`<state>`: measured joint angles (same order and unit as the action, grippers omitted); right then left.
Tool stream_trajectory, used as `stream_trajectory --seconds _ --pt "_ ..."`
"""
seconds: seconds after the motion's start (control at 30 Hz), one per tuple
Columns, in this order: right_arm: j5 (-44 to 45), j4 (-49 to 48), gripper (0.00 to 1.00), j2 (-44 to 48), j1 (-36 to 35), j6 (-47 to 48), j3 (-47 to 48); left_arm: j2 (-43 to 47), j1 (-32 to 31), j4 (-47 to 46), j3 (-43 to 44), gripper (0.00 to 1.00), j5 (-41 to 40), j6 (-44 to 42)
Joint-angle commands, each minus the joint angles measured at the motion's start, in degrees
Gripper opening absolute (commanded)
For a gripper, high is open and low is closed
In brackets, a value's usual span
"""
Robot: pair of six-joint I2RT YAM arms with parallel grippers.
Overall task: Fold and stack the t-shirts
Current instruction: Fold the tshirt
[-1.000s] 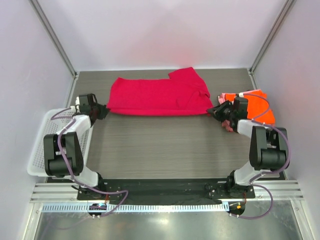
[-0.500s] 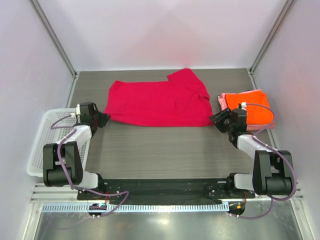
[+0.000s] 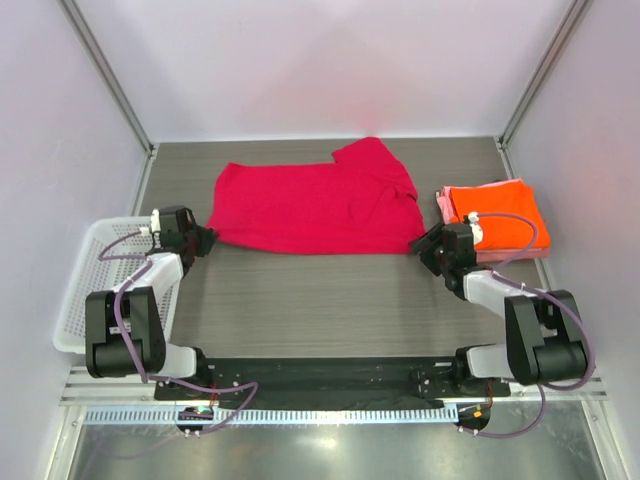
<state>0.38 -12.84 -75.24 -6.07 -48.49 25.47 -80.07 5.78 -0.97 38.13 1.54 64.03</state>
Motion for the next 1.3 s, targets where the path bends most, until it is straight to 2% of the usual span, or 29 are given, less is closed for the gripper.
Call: stream_trajectory --seconds 0.0,0.13,0.23,0.27,0.33,0.37,0.4,0.43,0.53,0.63,0.73,1.0,1.1,1.27 --pt "4.3 -5.0 0.60 -3.7 -1.0 -2.7 0.3 1.0 1.1 1.9 -0.8 0.00 -2.6 -0.6" --pt "8.2 -6.9 0.56 -8.6 -3.3 -4.3 1.9 0.9 1.2 2.0 -0.5 0.00 -2.3 -0.1" --pt "12.2 -5.9 0.47 -10.6 -3.4 -6.4 2.6 1.1 1.6 2.3 -0.8 0.00 -2.4 0.3" --pt "16.9 -5.2 0.41 -9.8 -3.4 -6.5 2.5 1.4 2.1 2.4 -1.1 0.00 -2.5 0.4" --pt "20.7 -3.3 0.34 -8.7 -3.5 -6.9 2.4 1.6 2.8 2.6 -1.4 0.00 -2.5 0.5" --pt "24.8 -1.7 0.24 -7.8 -3.4 -6.9 2.7 1.7 3.7 2.6 -1.7 0.00 -2.3 0.4" --pt "26.4 -0.9 0.21 -7.5 -3.4 -6.9 3.1 1.8 4.2 2.7 -1.8 0.00 -2.3 0.4" --pt "28.0 -0.1 0.21 -7.4 -3.4 -6.3 3.4 1.7 4.8 2.9 -1.9 0.00 -2.3 0.3" --pt "31.3 2.9 0.33 -7.9 -3.4 -3.9 5.8 1.4 6.3 2.7 -2.2 0.00 -1.8 0.0" --pt "31.8 2.5 0.29 -8.0 -3.5 -3.8 5.6 0.6 6.8 2.6 -1.9 0.00 -1.7 -0.5" --pt "32.3 1.2 0.28 -7.7 -3.9 -3.3 4.7 -0.1 6.8 2.0 -2.3 0.00 -1.7 -0.6" --pt "38.9 2.5 0.41 -2.2 -10.9 0.3 4.5 -1.1 6.9 1.5 -2.9 0.00 0.9 -2.3" --pt "37.7 2.1 0.44 0.2 -11.8 2.0 4.1 0.1 6.8 2.3 -3.1 0.00 0.9 -3.6" --pt "33.2 2.0 0.49 -2.6 -11.8 2.3 5.7 1.6 6.7 4.0 -3.6 0.00 0.1 -4.7"
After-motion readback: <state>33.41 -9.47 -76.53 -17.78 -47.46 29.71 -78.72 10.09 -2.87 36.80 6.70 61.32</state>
